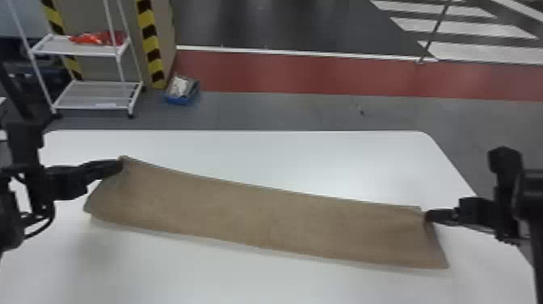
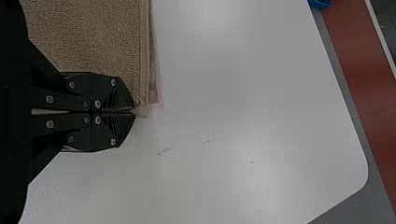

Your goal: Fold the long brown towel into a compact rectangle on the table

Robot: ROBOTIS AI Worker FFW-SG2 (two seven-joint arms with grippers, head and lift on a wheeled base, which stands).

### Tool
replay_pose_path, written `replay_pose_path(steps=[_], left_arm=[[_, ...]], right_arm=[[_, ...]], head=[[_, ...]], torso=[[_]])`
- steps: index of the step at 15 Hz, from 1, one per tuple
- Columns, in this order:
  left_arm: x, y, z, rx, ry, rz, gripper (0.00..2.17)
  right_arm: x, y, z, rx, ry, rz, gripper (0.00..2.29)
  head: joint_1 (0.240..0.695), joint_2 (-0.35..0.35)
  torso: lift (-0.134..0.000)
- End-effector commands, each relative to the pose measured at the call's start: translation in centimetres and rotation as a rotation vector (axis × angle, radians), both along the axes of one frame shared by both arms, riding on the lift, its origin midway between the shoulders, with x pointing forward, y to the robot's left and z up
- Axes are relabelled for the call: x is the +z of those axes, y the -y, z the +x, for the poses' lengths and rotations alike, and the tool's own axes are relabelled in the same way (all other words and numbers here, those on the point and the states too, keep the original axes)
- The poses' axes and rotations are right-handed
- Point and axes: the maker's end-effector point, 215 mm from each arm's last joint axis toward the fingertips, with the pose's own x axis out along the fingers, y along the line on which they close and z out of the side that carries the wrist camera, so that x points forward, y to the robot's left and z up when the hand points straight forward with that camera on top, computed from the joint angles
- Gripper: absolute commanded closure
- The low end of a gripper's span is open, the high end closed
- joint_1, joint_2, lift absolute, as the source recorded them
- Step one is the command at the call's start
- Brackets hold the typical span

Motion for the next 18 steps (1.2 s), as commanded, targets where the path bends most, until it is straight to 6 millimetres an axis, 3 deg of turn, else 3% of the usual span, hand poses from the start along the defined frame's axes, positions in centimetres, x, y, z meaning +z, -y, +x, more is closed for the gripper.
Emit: replay_pose_path(steps=[1,6,9,10,11,12,14,18], left_arm=[[0.3,1.2,0.3,-0.016,0.018,-0.002,0.91],[0.7,3.3,1.1,-0.037,0.027,0.007,0.91],[-0.2,3.1,1.7,-0.014,0.006,0.022,0.91],[-0.7,2.7,1.9,0.008,-0.005,0.041,0.65],[-1.1,2.3,2.0,0.031,-0.012,0.06,0.17],[-1.1,2.3,2.1,0.039,-0.013,0.068,0.0],[-1.0,1.8,1.9,0.05,-0.006,0.061,0.0],[0.9,1.4,0.8,0.063,0.004,0.063,0.02]], right_arm=[[-0.3,0.0,-0.3,0.0,-0.005,0.0,1.21],[-0.4,0.2,-0.7,-0.002,-0.003,0.0,1.21],[-0.4,0.2,-0.9,-0.001,0.001,0.007,1.21],[-0.4,0.2,-1.0,0.0,0.001,0.005,1.21],[-0.4,0.1,-0.9,0.004,0.005,0.006,1.17],[-0.4,0.4,-1.1,-0.008,0.006,0.008,0.99],[-0.5,0.7,-1.3,-0.019,0.002,0.007,0.65],[1.8,0.6,-1.1,-0.042,0.056,0.046,0.39]], head=[[0.695,-0.121],[0.695,-0.145],[0.695,-0.152],[0.695,-0.152],[0.695,-0.151],[0.695,-0.145],[0.695,-0.143],[0.695,-0.146]], torso=[[-0.125],[-0.125],[-0.125],[-0.125],[-0.125],[-0.125],[-0.125],[-0.125]])
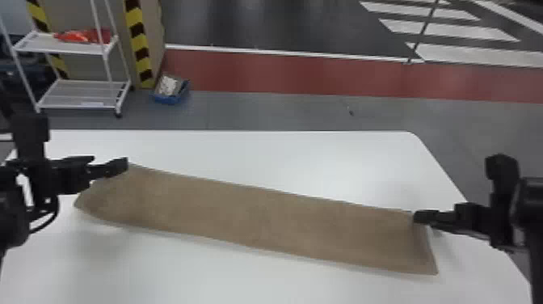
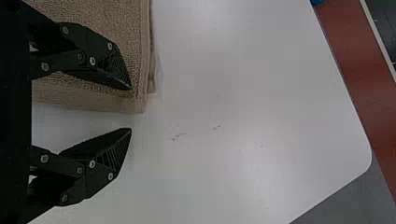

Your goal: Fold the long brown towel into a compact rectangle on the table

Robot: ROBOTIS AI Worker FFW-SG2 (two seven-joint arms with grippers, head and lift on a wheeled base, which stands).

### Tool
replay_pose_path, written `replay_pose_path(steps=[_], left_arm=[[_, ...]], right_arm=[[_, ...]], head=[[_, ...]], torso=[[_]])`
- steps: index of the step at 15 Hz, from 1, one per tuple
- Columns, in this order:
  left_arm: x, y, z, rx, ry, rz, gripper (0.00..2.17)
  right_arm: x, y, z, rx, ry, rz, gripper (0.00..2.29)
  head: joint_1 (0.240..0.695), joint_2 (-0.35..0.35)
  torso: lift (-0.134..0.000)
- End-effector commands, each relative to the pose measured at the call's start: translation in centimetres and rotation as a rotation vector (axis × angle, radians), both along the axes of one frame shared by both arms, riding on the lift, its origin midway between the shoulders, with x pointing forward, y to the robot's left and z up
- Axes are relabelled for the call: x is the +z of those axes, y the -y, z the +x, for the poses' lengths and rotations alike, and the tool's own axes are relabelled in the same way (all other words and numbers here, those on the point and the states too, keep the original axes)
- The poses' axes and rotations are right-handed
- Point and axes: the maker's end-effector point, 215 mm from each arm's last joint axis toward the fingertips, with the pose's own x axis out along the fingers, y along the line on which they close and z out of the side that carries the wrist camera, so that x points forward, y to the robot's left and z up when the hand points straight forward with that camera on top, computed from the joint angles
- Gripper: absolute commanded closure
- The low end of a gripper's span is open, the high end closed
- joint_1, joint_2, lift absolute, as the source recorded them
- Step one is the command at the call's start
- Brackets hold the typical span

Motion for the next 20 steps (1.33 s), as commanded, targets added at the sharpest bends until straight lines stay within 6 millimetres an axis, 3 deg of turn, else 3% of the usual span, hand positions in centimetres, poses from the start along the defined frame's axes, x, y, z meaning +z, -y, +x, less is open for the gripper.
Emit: replay_pose_path(steps=[1,4,6,8,13,15,17,18,20], left_arm=[[-0.3,-0.3,-1.1,0.01,-0.039,0.0,0.03],[-1.3,-1.0,-1.7,0.013,-0.091,0.028,0.21],[-2.1,-1.6,-2.2,0.027,-0.138,0.033,0.21],[-2.5,-2.4,-2.3,0.041,-0.149,0.058,0.21],[-5.1,-3.1,-5.0,0.046,-0.289,0.042,0.25],[-5.5,-2.3,-6.1,0.026,-0.328,-0.01,0.73],[-5.8,-2.6,-6.6,0.035,-0.328,-0.031,1.4],[-4.9,-2.9,-6.3,0.043,-0.306,-0.032,1.68],[-3.7,-4.2,-7.4,0.077,-0.286,-0.058,1.71]], right_arm=[[1.6,0.6,-0.2,-0.021,0.035,0.019,0.39],[2.7,2.0,-1.5,-0.061,0.054,0.052,0.39],[3.3,2.5,-2.0,-0.075,0.072,0.065,0.39],[3.7,2.3,-2.3,-0.074,0.077,0.071,0.39],[4.0,2.1,-2.7,-0.075,0.084,0.083,0.39],[4.1,2.2,-2.9,-0.077,0.086,0.083,0.39],[4.0,2.1,-3.0,-0.078,0.082,0.085,0.39],[3.9,2.2,-3.2,-0.08,0.079,0.085,0.39],[3.5,2.4,-3.7,-0.084,0.071,0.084,0.39]], head=[[0.695,-0.145],[0.695,-0.152],[0.695,-0.159],[0.695,-0.159],[0.695,-0.146],[0.695,-0.147],[0.695,-0.156],[0.695,-0.158],[0.695,-0.152]], torso=[[-0.125],[-0.125],[-0.125],[-0.125],[-0.125],[-0.125],[-0.125],[-0.125],[-0.125]])
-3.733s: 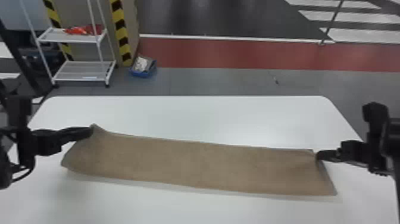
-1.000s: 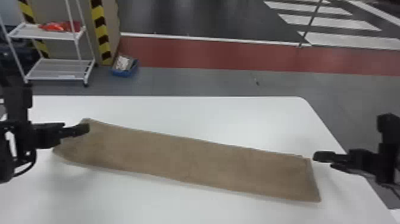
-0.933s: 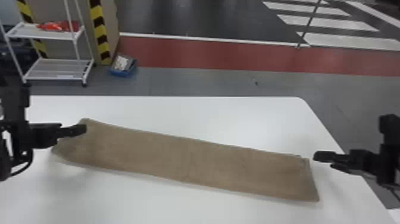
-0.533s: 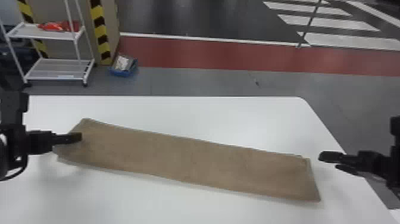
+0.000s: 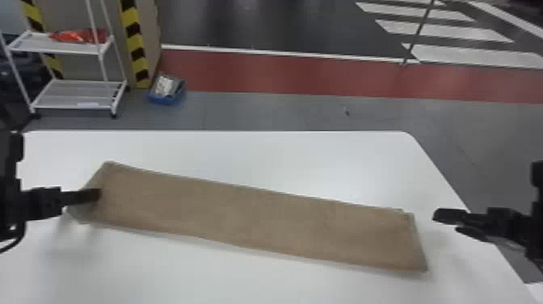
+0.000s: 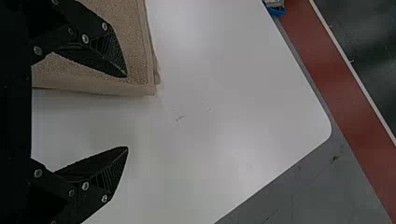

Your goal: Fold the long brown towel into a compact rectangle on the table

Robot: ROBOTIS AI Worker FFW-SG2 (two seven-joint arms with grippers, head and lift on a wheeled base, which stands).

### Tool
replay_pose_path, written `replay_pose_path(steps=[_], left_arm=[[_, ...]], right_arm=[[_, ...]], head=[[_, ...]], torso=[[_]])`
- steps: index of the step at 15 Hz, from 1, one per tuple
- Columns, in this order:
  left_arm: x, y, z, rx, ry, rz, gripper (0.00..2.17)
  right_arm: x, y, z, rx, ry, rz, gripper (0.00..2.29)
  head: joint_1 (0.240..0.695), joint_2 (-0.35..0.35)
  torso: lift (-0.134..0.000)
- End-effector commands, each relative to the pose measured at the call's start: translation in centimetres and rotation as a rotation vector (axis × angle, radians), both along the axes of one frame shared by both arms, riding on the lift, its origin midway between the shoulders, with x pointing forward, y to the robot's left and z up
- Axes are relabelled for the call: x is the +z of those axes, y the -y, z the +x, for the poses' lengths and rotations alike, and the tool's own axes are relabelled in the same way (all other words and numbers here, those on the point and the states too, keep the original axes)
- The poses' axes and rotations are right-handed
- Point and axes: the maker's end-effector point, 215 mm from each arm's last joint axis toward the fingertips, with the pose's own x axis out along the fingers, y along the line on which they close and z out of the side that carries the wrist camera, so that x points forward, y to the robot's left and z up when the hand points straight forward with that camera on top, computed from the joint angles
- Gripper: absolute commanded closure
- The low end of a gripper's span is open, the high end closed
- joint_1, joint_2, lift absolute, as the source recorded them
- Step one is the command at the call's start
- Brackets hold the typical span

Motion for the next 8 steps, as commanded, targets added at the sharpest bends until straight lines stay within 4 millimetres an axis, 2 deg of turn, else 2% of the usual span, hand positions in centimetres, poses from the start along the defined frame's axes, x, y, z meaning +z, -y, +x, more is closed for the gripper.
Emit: replay_pose_path(steps=[1,3,5,8], left_arm=[[1.8,-0.8,-1.1,0.026,0.033,-0.035,1.72],[2.4,-0.6,-2.8,0.035,0.007,-0.114,1.91],[3.6,-2.0,-3.1,0.062,0.025,-0.128,1.91],[6.1,-5.3,-4.3,0.107,0.057,-0.146,1.91]], right_arm=[[-0.4,0.1,-0.5,-0.003,-0.007,0.0,0.39],[-0.5,0.1,-0.7,-0.007,-0.011,0.005,0.39],[-0.9,-0.1,-0.9,-0.006,-0.016,0.009,0.39],[-1.1,-0.3,-1.4,-0.002,-0.018,0.009,0.39]], head=[[0.695,-0.149],[0.695,-0.145],[0.695,-0.15],[0.695,-0.13]], torso=[[-0.125],[-0.125],[-0.125],[-0.125]])
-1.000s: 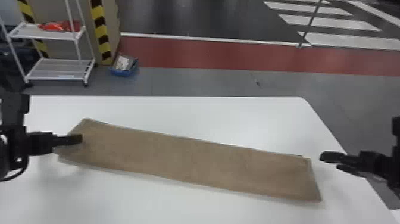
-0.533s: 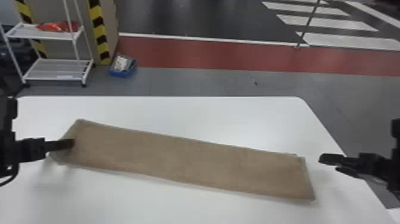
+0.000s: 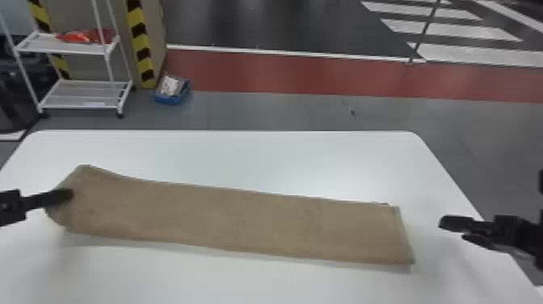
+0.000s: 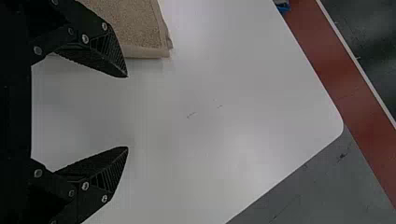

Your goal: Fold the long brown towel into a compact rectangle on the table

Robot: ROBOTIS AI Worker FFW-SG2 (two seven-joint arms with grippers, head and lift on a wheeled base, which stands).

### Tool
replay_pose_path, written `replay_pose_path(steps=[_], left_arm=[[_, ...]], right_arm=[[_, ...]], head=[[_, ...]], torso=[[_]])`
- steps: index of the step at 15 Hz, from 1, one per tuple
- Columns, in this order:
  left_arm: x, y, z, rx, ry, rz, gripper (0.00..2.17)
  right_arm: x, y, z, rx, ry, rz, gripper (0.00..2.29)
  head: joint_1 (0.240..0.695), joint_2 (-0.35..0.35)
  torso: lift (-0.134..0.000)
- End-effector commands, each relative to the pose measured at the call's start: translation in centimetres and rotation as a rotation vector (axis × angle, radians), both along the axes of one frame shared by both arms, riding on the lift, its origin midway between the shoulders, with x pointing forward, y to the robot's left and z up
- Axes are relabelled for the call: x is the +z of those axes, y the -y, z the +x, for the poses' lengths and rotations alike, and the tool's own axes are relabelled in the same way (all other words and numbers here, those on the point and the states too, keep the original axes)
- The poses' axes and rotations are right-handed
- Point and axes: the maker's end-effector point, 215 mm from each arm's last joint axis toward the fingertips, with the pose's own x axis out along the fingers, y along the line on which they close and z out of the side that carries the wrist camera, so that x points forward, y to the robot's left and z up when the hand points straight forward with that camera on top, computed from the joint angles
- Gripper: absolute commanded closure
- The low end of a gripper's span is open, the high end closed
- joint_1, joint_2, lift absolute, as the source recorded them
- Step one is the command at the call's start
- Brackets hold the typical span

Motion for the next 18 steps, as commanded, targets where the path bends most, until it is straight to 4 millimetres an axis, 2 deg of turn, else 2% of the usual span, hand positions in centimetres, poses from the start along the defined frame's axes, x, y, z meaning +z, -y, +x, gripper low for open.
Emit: replay_pose_path(steps=[1,4,5,6,7,8,10,12,14,15,17,18], left_arm=[[1.8,-2.7,-1.0,0.031,0.014,0.007,1.91],[3.5,-6.4,-2.5,0.098,0.004,-0.01,1.91],[4.5,-6.1,-3.0,0.1,0.002,-0.024,1.91],[4.9,-5.6,-4.6,0.109,-0.019,-0.047,1.91],[5.7,-4.0,-5.7,0.091,-0.023,-0.06,1.91],[6.7,-1.3,-6.8,0.057,-0.013,-0.072,1.91],[9.5,4.8,-7.2,-0.032,0.059,-0.055,1.91],[11.5,11.1,-6.6,-0.133,0.109,-0.012,1.91],[14.0,16.0,-5.6,-0.207,0.17,0.027,1.91],[15.5,18.6,-5.5,-0.242,0.207,0.026,1.91],[16.5,23.1,-6.1,-0.311,0.236,0.036,1.91],[16.2,24.9,-6.5,-0.34,0.232,0.042,1.91]], right_arm=[[0.1,0.0,-0.4,-0.001,0.006,0.003,0.39],[0.0,-0.2,-0.9,0.002,0.005,0.004,0.39],[0.0,-0.3,-1.2,0.003,0.007,0.007,0.39],[-0.1,-0.5,-1.4,0.005,0.005,0.009,0.39],[0.0,-0.8,-1.4,0.008,0.008,0.01,0.39],[0.0,-0.9,-1.7,0.01,0.009,0.006,0.4],[-0.1,-1.7,-1.9,0.018,0.016,0.01,0.39],[0.1,-2.1,-2.1,0.023,0.023,0.005,0.39],[0.1,-2.7,-2.4,0.029,0.029,0.004,0.39],[0.0,-2.7,-2.7,0.027,0.027,0.001,0.39],[-0.1,-2.6,-2.8,0.025,0.027,0.003,0.39],[0.0,-2.6,-2.8,0.024,0.029,0.004,0.39]], head=[[0.695,-0.122],[0.695,-0.076],[0.695,-0.062],[0.695,-0.05],[0.695,-0.044],[0.695,-0.043],[0.695,-0.064],[0.695,-0.137],[0.695,-0.192],[0.695,-0.242],[0.695,-0.288],[0.695,-0.309]], torso=[[-0.125],[-0.125],[-0.125],[-0.125],[-0.125],[-0.125],[-0.125],[-0.125],[-0.125],[-0.125],[-0.125],[-0.125]])
